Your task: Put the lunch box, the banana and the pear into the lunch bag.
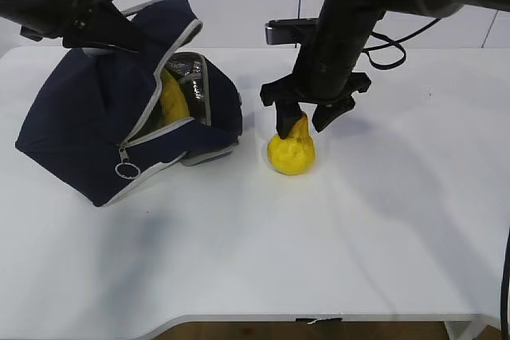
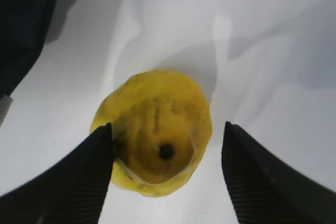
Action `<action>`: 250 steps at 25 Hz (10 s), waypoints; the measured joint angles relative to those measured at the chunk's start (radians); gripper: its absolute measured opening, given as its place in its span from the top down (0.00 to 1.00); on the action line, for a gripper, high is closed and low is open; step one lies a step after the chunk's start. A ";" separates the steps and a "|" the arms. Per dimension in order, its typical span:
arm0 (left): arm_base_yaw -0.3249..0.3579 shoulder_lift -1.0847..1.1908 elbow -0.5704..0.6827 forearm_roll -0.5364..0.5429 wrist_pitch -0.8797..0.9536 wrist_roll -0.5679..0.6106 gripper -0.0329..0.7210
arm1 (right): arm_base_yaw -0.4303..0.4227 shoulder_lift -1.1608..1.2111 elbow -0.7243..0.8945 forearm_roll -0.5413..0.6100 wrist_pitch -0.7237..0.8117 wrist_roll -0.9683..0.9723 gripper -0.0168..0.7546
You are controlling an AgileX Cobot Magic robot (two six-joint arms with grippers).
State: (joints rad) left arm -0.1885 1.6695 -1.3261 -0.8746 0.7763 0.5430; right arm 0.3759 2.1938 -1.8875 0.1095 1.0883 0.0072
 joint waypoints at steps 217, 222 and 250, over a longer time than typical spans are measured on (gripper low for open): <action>-0.137 0.156 -0.090 -0.368 0.208 0.266 0.64 | 0.054 -0.355 -0.182 -0.248 0.171 0.000 0.53; -0.074 0.152 -0.159 -0.273 0.362 0.266 0.64 | 0.054 -0.483 -0.105 -0.183 0.171 0.002 0.53; -0.194 -0.031 -0.235 0.549 0.454 -0.254 0.64 | 0.054 -0.946 0.620 -0.091 -0.200 0.004 0.61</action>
State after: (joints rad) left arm -0.3822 1.6389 -1.5611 -0.3259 1.2306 0.2891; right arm 0.4296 1.2481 -1.2675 0.0181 0.8881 0.0110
